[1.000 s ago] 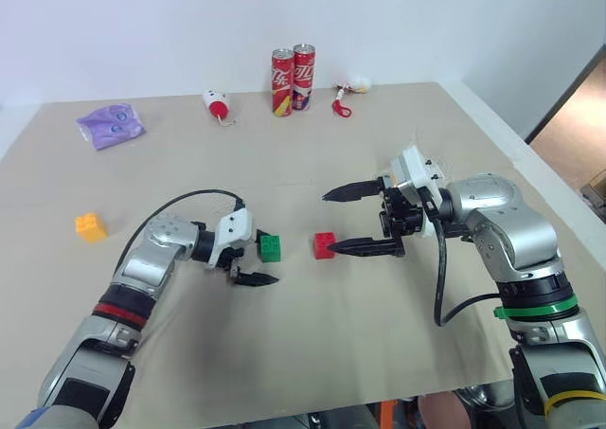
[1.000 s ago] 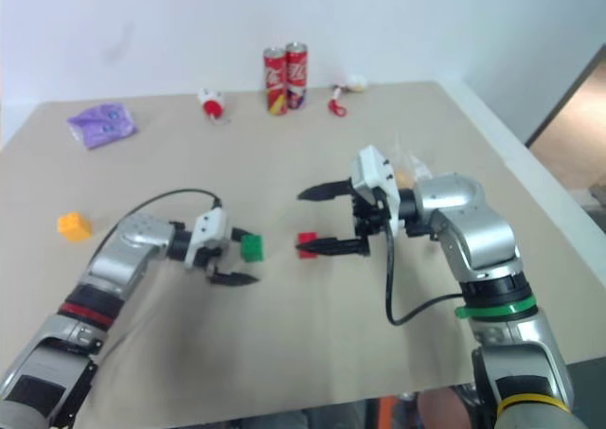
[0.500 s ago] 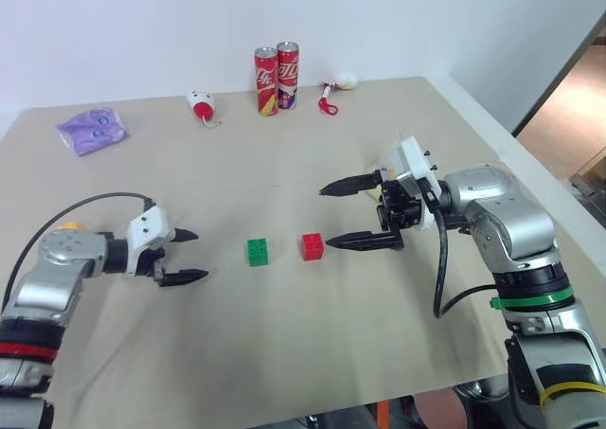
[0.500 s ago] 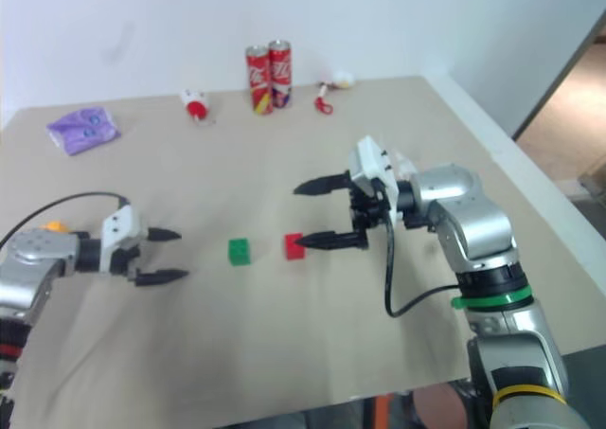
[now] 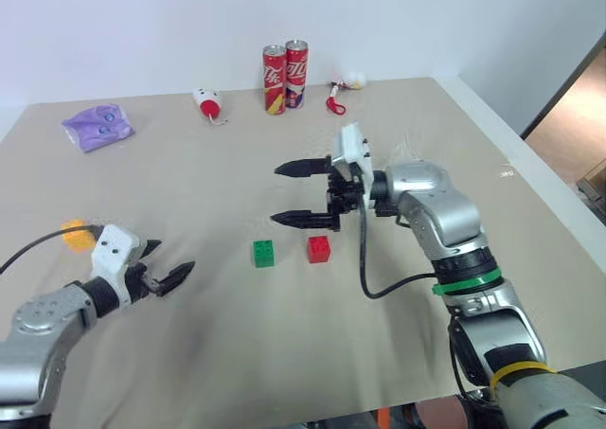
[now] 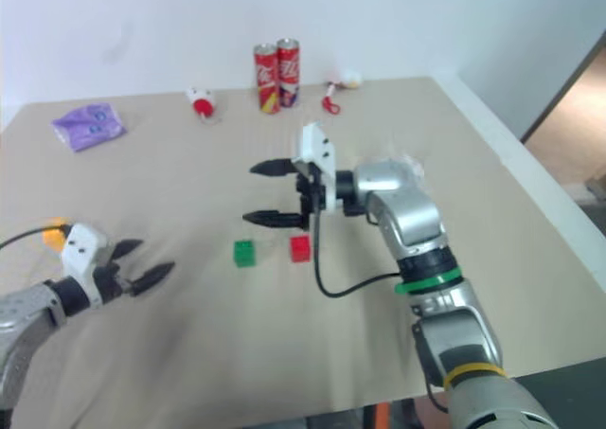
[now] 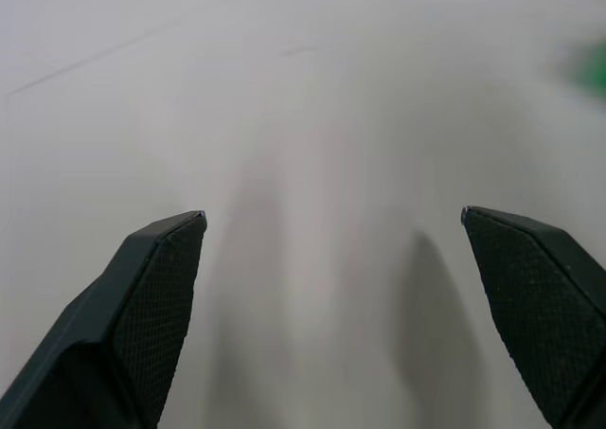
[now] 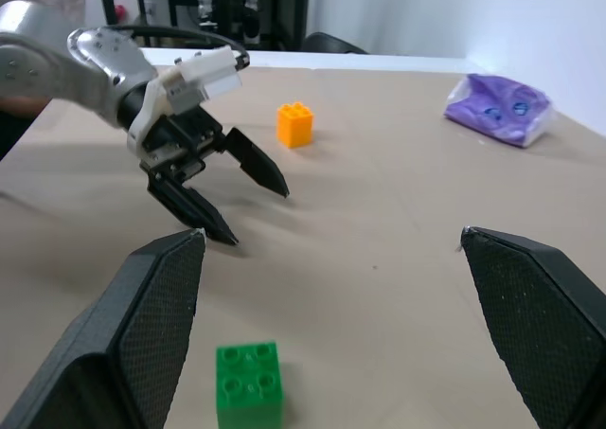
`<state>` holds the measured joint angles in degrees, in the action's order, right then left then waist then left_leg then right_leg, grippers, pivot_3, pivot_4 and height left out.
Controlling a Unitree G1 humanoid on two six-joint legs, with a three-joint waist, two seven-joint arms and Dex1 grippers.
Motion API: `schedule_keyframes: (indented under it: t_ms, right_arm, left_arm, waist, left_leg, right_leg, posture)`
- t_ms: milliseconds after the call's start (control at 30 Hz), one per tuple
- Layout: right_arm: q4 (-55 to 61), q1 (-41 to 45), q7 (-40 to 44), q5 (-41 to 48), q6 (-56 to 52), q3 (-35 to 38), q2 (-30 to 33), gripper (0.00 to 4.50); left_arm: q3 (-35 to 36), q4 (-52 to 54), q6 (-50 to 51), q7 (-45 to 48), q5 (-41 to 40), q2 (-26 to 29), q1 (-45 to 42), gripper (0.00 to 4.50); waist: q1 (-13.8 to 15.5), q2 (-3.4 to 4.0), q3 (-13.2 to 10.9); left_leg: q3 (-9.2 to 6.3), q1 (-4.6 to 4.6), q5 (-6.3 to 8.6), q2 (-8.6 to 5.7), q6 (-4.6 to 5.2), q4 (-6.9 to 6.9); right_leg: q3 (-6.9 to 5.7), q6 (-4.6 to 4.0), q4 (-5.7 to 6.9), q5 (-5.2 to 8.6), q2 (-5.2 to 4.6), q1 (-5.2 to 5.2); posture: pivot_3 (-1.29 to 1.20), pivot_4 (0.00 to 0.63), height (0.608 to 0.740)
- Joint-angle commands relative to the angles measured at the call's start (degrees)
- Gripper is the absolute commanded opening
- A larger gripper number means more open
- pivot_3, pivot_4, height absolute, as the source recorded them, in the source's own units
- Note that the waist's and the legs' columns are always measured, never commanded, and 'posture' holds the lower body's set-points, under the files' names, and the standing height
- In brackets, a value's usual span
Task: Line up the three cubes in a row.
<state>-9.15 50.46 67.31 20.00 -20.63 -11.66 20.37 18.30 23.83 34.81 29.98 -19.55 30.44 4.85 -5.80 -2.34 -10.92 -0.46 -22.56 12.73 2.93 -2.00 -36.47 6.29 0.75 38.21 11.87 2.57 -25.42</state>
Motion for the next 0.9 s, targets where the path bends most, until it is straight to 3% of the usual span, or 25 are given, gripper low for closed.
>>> schedule_keyframes:
  t_ms: [33, 467, 900]
  right_arm:
    - [-0.6, 3.1, 0.0, 0.0, 1.8, 0.7, -1.2, 4.5]
    - [-4.4, 4.4, 1.9, -0.3, 4.6, 0.8, -3.0, 4.5]
    - [-5.0, 4.7, 1.5, -0.7, 5.5, 1.5, -2.8, 4.5]
  left_arm:
    - [3.0, 5.8, 6.0, -13.1, 2.6, -5.3, -0.8, 4.48]
    - [14.8, 14.2, 24.4, -38.9, 3.8, -21.7, -10.6, 4.48]
    - [20.2, 4.5, 27.2, -40.7, 4.7, -17.1, -17.8, 4.48]
  waist:
    - [0.0, -0.01, 0.0]
    - [0.0, -0.11, 0.1]
    - [0.0, -0.16, 0.1]
  left_leg:
    - [-0.02, 0.02, 0.0, -0.01, 0.0, -0.03]
    - [-0.05, 0.05, 0.0, -0.05, -0.01, -0.07]
    - [-0.11, 0.04, -0.01, -0.07, -0.03, -0.07]
  right_leg:
    - [-0.01, 0.01, 0.0, -0.01, 0.0, 0.04]
    - [0.0, 0.04, -0.01, -0.05, 0.02, 0.12]
    - [-0.03, 0.04, -0.01, -0.06, 0.02, 0.12]
  posture:
    - [0.0, 0.15, 0.74]
    - [0.0, 0.15, 0.74]
    - [0.0, 0.15, 0.74]
